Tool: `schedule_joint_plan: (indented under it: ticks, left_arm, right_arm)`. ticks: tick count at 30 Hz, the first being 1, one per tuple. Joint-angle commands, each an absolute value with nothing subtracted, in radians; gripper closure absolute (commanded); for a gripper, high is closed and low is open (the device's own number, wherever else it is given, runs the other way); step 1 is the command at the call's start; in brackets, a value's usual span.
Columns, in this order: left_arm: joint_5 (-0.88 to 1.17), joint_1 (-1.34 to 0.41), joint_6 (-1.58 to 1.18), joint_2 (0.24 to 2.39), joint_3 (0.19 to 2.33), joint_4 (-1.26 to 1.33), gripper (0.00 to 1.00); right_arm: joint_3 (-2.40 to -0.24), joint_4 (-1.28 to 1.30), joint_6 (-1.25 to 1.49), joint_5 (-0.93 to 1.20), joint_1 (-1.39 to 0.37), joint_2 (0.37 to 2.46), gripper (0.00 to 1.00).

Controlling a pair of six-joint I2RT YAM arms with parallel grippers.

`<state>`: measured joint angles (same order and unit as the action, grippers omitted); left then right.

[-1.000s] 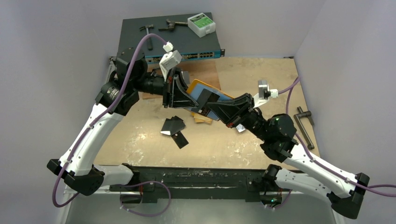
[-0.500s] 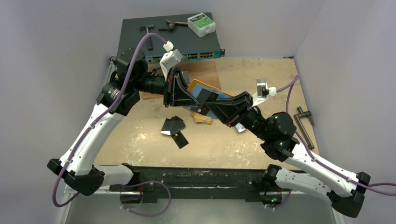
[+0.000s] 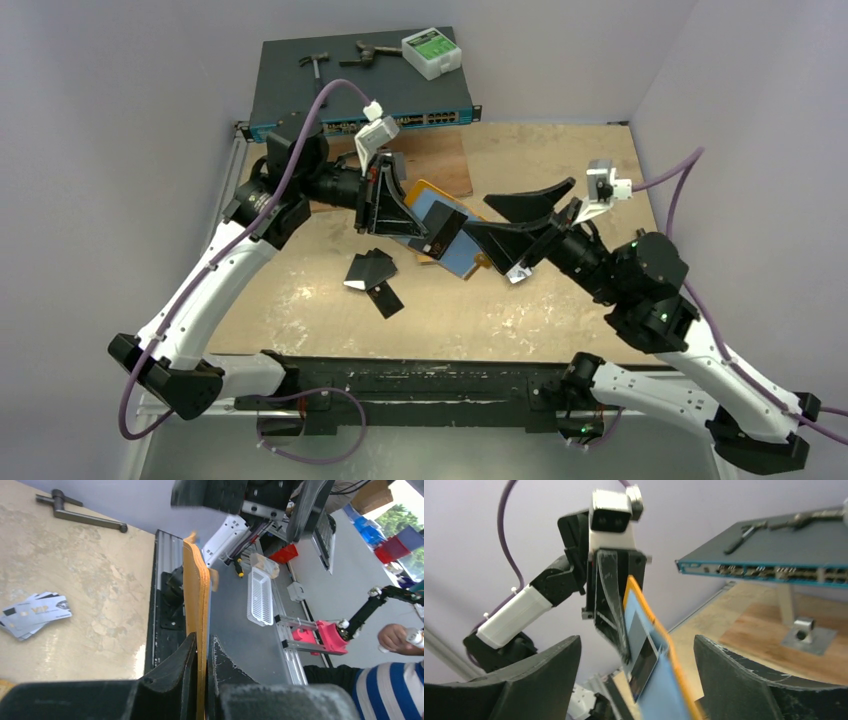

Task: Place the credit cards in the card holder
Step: Insert the credit card into the card holder, then place the card holder at the center of the board.

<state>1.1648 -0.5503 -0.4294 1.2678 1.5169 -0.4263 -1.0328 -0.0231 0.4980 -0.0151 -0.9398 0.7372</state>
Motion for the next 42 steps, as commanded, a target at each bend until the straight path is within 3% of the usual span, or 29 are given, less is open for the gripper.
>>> schedule_joint_plan:
  ticks: [1,8,14,22,25,28,29,31,35,36,42]
  left_arm:
    - [1.261,-0.555,-0.461,1.237,1.498,-0.387,1.00]
    - [1.292,-0.555,-0.471,1.213,1.426,-0.367,1.00]
    - [1.332,-0.554,-0.479,1.203,1.397,-0.338,1.00]
    - [1.349,-0.551,-0.454,1.192,1.381,-0.350,1.00]
    - [1.334,-0.547,-0.431,1.194,1.380,-0.371,1.00]
    - [1.258,-0.546,-0.388,1.210,1.408,-0.460,1.00]
    - [1.236,-0.545,-0.374,1.233,1.435,-0.503,0.95]
    - [1.168,-0.546,-0.314,1.253,1.490,-0.601,0.75]
    - [1.041,-0.545,-0.180,1.242,1.513,-0.730,0.13]
    - [1.020,-0.544,-0.134,1.242,1.513,-0.769,0.04]
    - [0.795,-0.528,0.223,1.250,1.513,-1.052,0.00]
  right_arm:
    - [-1.182,0.167,0.309,-0.045,-0.933,0.806,0.13]
    - [-1.259,0.249,0.211,0.124,-0.919,0.938,0.09]
    - [-1.227,0.226,0.236,0.317,-0.861,0.955,0.15]
    - [-1.167,0.172,0.313,0.423,-0.809,0.933,0.65]
    - [-1.147,0.156,0.343,0.429,-0.805,0.929,0.98]
    - [-1.120,0.118,0.389,0.431,-0.803,0.925,1.00]
    - [-1.106,0.099,0.407,0.429,-0.803,0.924,1.00]
    - [-1.060,0.067,0.439,0.411,-0.801,0.923,1.00]
    - [-0.960,0.066,0.462,0.427,-0.763,0.926,1.00]
    - [-0.927,0.066,0.464,0.434,-0.749,0.927,1.00]
    - [-0.763,0.075,0.410,0.577,-0.677,1.091,1.00]
